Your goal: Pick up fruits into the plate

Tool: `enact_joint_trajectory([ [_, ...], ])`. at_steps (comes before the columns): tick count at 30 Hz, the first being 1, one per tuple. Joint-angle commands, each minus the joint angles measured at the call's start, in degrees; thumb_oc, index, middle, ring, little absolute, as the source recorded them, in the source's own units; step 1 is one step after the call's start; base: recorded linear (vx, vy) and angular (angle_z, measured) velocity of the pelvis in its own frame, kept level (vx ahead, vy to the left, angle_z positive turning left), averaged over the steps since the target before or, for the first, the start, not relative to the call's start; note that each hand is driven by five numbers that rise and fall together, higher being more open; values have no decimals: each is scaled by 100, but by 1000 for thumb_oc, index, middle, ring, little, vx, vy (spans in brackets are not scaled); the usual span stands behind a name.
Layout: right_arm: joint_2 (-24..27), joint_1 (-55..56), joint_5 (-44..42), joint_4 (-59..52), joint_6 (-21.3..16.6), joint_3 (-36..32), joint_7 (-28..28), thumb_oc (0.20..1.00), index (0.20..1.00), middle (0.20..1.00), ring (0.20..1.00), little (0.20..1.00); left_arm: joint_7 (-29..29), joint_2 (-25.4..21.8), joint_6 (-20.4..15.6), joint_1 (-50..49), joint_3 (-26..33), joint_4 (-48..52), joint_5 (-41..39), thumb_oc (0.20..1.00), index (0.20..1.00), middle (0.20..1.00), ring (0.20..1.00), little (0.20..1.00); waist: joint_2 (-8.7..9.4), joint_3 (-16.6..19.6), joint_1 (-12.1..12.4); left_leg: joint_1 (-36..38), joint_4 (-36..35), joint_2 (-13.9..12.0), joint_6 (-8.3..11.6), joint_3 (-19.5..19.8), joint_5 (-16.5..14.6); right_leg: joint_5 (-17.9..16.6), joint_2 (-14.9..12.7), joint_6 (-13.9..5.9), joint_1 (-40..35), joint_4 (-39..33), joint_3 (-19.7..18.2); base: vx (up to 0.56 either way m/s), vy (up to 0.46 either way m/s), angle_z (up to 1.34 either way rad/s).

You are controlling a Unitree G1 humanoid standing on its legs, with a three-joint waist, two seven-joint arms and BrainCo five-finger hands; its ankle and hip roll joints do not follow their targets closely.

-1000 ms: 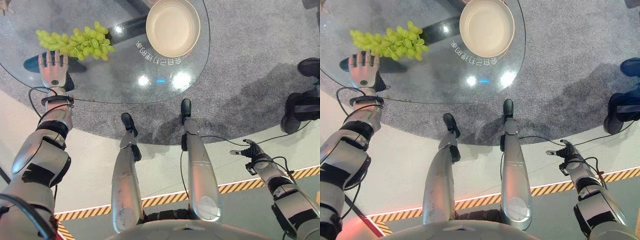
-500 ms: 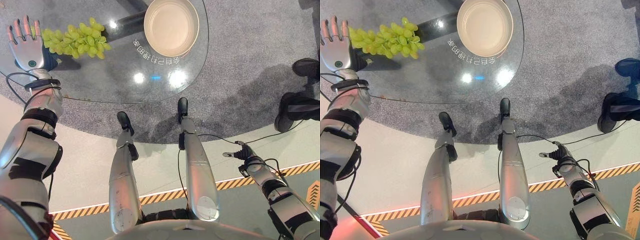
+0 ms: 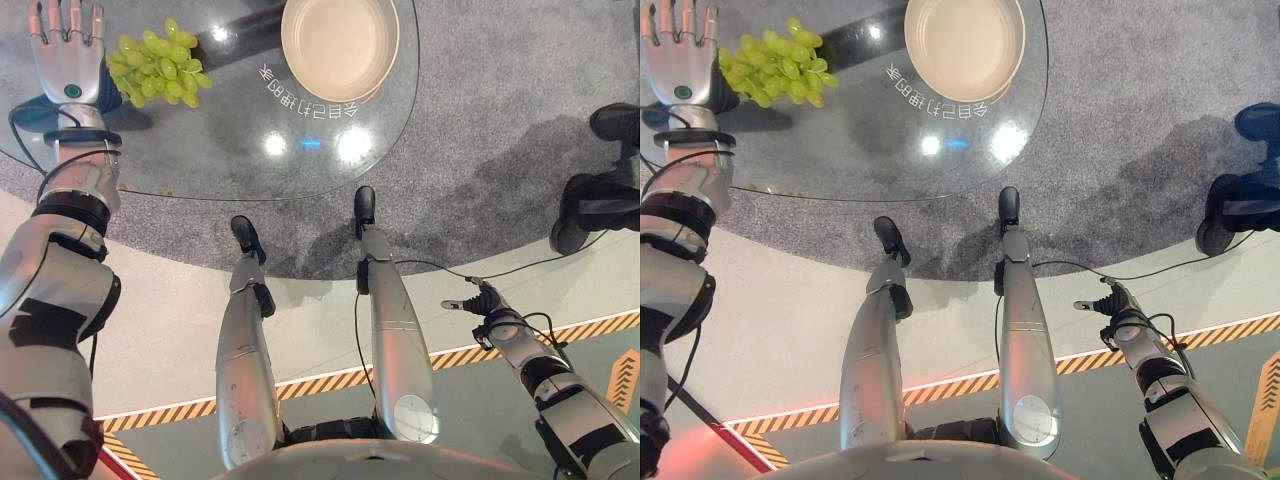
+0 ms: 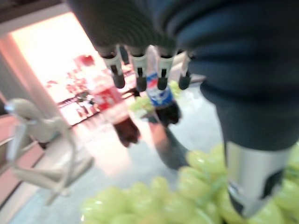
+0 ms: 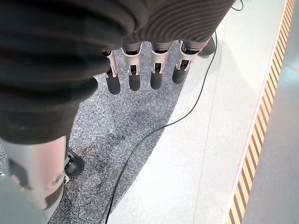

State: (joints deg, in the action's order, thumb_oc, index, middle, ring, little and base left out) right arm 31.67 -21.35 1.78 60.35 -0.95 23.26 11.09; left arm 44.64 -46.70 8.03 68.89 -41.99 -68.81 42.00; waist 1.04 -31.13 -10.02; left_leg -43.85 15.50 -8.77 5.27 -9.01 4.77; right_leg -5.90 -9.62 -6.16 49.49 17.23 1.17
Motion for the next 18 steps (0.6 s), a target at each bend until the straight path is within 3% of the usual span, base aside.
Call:
enact_joint_trajectory([
  [1, 472, 429, 11, -24, 105, 4, 92, 1000, 1000, 1000, 1000, 1000, -287, -451, -396, 56, 3, -70, 142, 1000, 1000, 1000, 1000, 1000, -76, 134, -141, -390, 691, 589, -203, -84, -668, 678, 468, 239, 54, 501, 228, 28, 86, -11],
  [3, 527, 439, 50, -119, 113, -11, 86, 1000, 1000, 1000, 1000, 1000, -402, -455, -517, 77, -92, -7, 80, 1000, 1000, 1000, 1000, 1000, -85, 134, -156, -443, 706, 593, -203, -103, -664, 665, 468, 224, 105, 506, 206, 15, 73, -7],
  [4, 556, 448, 52, -120, 63, -13, 90, 1000, 1000, 1000, 1000, 1000, -476, -464, -812, 138, -205, -20, 77, 1000, 1000, 1000, 1000, 1000, -81, 134, -168, -455, 701, 589, -201, -120, -665, 659, 459, 214, 109, 483, 207, 77, 65, -1],
  [5, 561, 497, 56, -106, 45, -10, 76, 1000, 1000, 1000, 1000, 1000, -558, -456, -862, 126, -253, -10, 133, 1000, 1000, 1000, 1000, 1000, -86, 134, -159, -337, 769, 584, -159, -65, -874, 856, 468, 173, -10, 559, 199, 0, 0, 0],
  [6, 571, 457, 56, -138, 52, -28, 78, 1000, 1000, 1000, 1000, 1000, -629, -455, -893, 180, -259, 19, 151, 1000, 1000, 1000, 1000, 1000, -75, 134, -173, -469, 709, 586, -198, -125, -668, 655, 455, 207, 120, 482, 207, 76, 19, -4],
  [7, 583, 509, 44, -172, 49, -19, 70, 1000, 1000, 1000, 1000, 1000, -911, -430, -1109, 202, -412, 32, 87, 1000, 1000, 1000, 1000, 1000, -68, 134, -178, -371, 779, 583, -155, -69, -870, 827, 465, 158, 13, 538, 200, 6, 8, -3],
  [10, 626, 520, -1, -234, 50, -29, 55, 1000, 1000, 1000, 1000, 1000, -1503, -438, -1394, 283, -551, 36, -128, 1000, 1000, 1000, 1000, 1000, -46, 134, -190, -400, 798, 575, -154, -76, -880, 806, 459, 142, 39, 528, 199, 26, 6, -2],
  [11, 662, 525, -26, -255, 33, -45, 42, 1000, 1000, 1000, 1000, 1000, -2051, -425, -1546, 298, -643, 49, -397, 1000, 1000, 1000, 1000, 1000, -42, 134, -204, -425, 811, 573, -153, -75, -882, 784, 456, 133, 60, 517, 189, 0, 0, 0],
  [13, 718, 536, -82, -328, 51, -67, 33, 1000, 1000, 1000, 1000, 1000, -2753, -424, -1435, 317, -793, 71, -1009, 1000, 1000, 1000, 1000, 1000, -43, 134, -225, -439, 810, 573, -157, -84, -881, 757, 460, 123, 83, 502, 175, 0, 0, 0],
  [18, 795, 598, -182, -479, 31, -137, 60, 1000, 1000, 1000, 1000, 1000, -3642, -384, -926, 219, -624, -22, -2312, 1000, 1000, 1000, 1000, 1000, -34, 134, -266, -461, 790, 574, -163, -115, -869, 716, 482, 121, 120, 452, 139, 0, 0, 0],
])
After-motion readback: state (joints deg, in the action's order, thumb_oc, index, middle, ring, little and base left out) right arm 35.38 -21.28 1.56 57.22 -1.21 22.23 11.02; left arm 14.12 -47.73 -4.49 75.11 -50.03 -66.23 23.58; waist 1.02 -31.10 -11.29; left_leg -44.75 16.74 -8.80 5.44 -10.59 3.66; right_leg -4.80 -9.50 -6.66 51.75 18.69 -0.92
